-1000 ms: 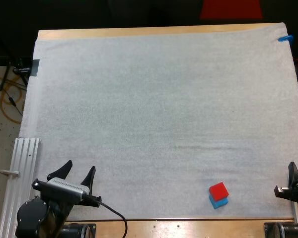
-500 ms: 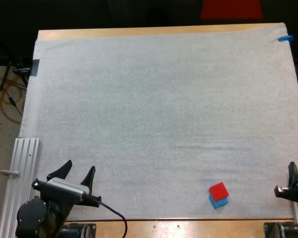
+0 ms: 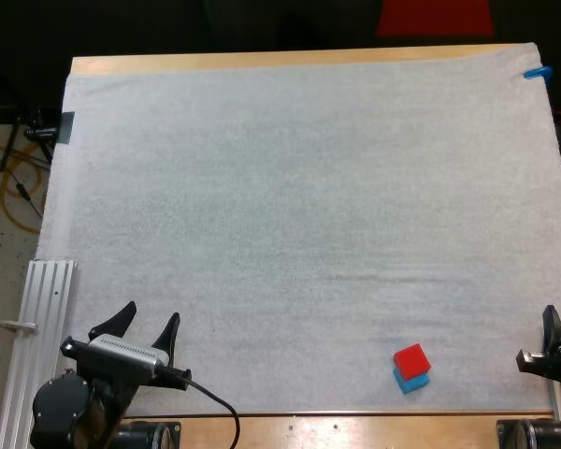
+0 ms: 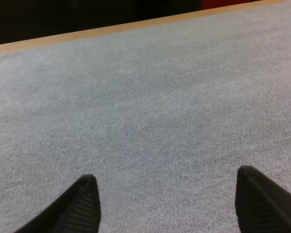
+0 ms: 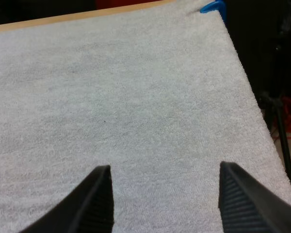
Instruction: Stack red cube on blue cube
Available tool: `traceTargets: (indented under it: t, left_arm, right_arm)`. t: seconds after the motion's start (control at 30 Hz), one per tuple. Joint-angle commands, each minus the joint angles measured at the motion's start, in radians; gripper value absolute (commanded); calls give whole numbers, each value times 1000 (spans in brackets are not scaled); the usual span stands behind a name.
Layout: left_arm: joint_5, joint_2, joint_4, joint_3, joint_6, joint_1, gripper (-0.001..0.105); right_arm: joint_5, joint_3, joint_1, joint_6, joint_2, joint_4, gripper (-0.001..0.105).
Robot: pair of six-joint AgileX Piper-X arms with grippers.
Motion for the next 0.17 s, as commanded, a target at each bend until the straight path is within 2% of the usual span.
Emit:
traceTargets:
  t: [0.0,0.13]
  left_arm:
    - [-8,-134,-12,0,-3,-1,59]
    - [-8,-134,-12,0,-3,-1,59]
  right_arm:
    - [-4,-2,-1,1,-33,-4,49]
    - [-4,-2,-1,1,-33,-4,49]
